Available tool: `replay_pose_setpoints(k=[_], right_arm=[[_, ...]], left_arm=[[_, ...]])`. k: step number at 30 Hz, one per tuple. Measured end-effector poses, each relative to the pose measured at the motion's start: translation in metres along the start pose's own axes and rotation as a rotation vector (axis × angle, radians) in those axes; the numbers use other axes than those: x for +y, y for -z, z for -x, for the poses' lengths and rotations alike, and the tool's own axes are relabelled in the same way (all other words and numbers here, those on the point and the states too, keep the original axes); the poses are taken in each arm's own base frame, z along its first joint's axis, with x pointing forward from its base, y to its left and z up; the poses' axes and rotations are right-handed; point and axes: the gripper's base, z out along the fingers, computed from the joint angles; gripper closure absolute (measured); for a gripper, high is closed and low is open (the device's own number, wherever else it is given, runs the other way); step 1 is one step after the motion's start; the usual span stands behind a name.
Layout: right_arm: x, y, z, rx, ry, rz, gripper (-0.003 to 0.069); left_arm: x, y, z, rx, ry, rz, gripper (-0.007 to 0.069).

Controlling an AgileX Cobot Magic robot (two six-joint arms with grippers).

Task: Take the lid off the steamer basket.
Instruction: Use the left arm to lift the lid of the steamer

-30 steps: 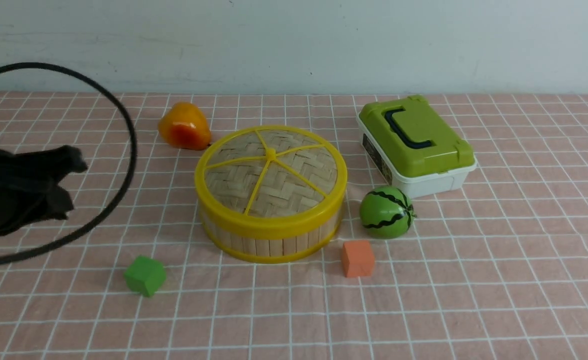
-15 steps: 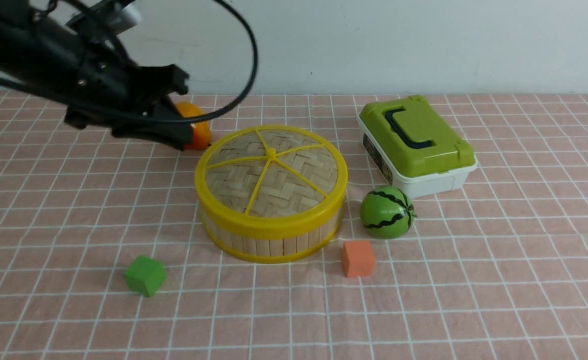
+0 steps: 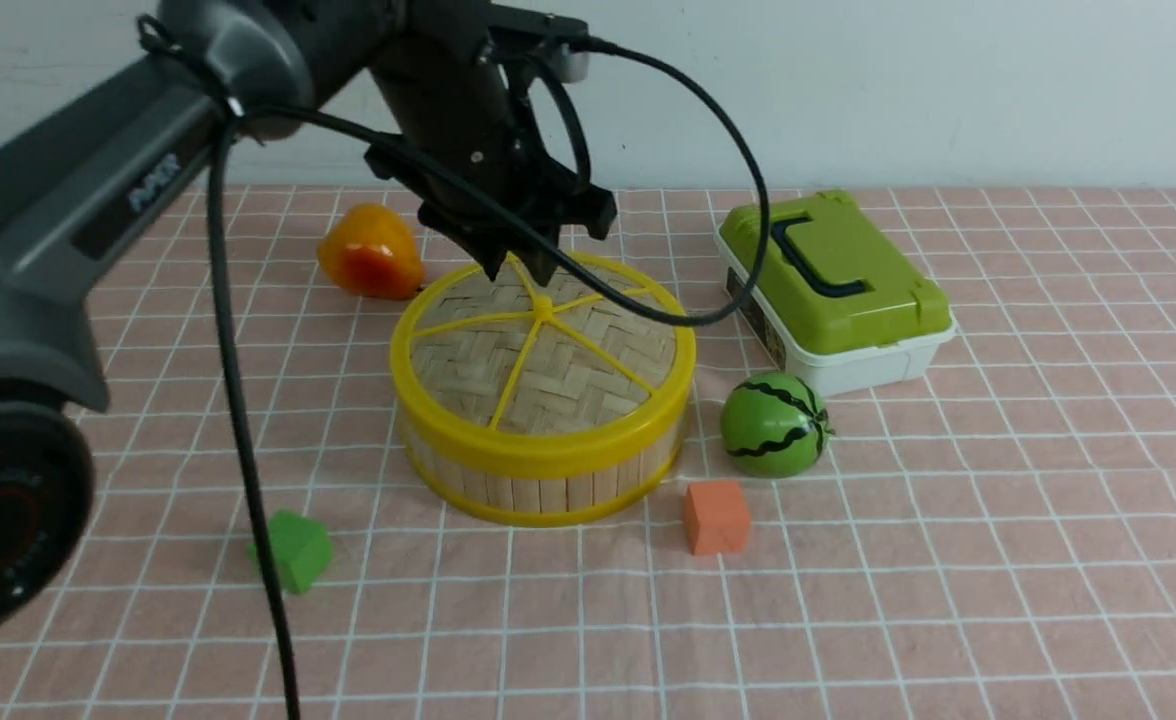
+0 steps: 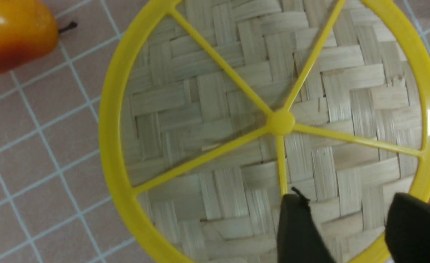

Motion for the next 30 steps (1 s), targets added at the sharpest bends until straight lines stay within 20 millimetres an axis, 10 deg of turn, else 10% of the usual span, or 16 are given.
replay_pose_setpoints(k=[11, 25, 30], right_arm=[[0.0, 0.0, 0.0, 0.0, 0.0, 0.0, 0.0418], [0.0, 0.0, 0.0, 0.0, 0.0, 0.0, 0.0418], [0.0, 0.0, 0.0, 0.0, 0.0, 0.0, 0.0418]], left_arm=[[0.001, -0.044, 0.007, -0.06, -0.095, 0.024, 0.0172], [0.002, -0.069, 0.003, -0.019, -0.104, 0.037, 0.034], [0.003, -0.067, 0.002, -0.002, -0.109, 0.05, 0.0506]])
